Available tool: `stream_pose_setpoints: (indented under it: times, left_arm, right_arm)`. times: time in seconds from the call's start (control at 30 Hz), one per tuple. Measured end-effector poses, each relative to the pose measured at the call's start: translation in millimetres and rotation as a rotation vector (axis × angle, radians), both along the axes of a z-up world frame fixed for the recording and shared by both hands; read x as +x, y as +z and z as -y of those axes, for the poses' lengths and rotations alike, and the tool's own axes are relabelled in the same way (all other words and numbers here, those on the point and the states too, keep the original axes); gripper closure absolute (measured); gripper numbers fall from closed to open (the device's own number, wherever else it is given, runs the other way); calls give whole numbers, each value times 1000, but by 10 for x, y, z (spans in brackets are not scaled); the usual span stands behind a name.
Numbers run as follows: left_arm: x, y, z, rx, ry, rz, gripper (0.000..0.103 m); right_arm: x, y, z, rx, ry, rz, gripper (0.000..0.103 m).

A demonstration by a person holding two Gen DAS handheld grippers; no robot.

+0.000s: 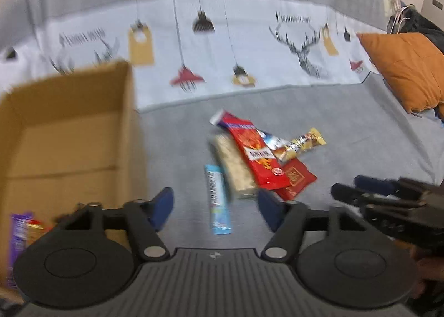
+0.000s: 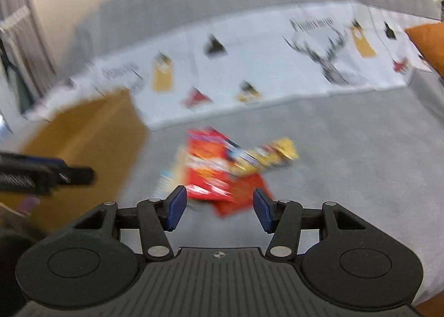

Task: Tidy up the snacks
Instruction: 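Grasp the peanut pack with the left tool while the right tool grasps the yellow bar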

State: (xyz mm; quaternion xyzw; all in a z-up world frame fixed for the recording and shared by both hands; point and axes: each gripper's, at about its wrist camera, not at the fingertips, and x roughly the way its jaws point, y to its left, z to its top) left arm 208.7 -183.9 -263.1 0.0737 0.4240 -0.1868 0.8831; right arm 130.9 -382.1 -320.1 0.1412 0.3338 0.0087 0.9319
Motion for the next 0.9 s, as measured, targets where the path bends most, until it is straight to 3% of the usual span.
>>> stream_pose_setpoints:
  times: [0.13, 0.23, 0.3, 0.43, 0.57, 0.63, 0.67, 0.7, 0.77, 0.9]
  left_arm:
    - [359, -305, 234, 1, 19, -59, 46]
    - [646, -517, 353, -26, 18, -109, 60]
    - [833, -653, 432, -14, 22, -139, 61]
    - [1100, -783, 519, -53, 22, -157, 59]
    - [1238, -864, 658, -30, 7, -178, 37]
    - [1290, -989, 718, -13, 5, -240, 38]
    - [1269, -996, 747, -4, 2, -214, 38]
    - [1251, -1003, 792, 20, -8, -193, 40]
    - [1222, -1001, 838, 56, -21, -167, 59]
    - [1203, -921, 747, 14, -6, -208, 62]
  right_arm:
    - [249, -237, 354, 188, -108, -62, 55]
    - [503, -328, 416, 161, -128, -101, 55]
    - [663, -383, 469, 193, -131, -104, 55]
    - [984, -510, 549, 225, -150, -115, 55]
    - [1193, -570, 542, 269, -143, -120, 55]
    - [1251, -616, 531, 276, -162, -146, 56]
    - [1252, -623, 540, 287, -178, -140, 58]
    - [1261, -622, 551, 295, -191, -136, 64]
    - [1271, -635, 564, 289, -207, -139, 78]
    - [1218, -587, 530, 236, -207, -124, 77]
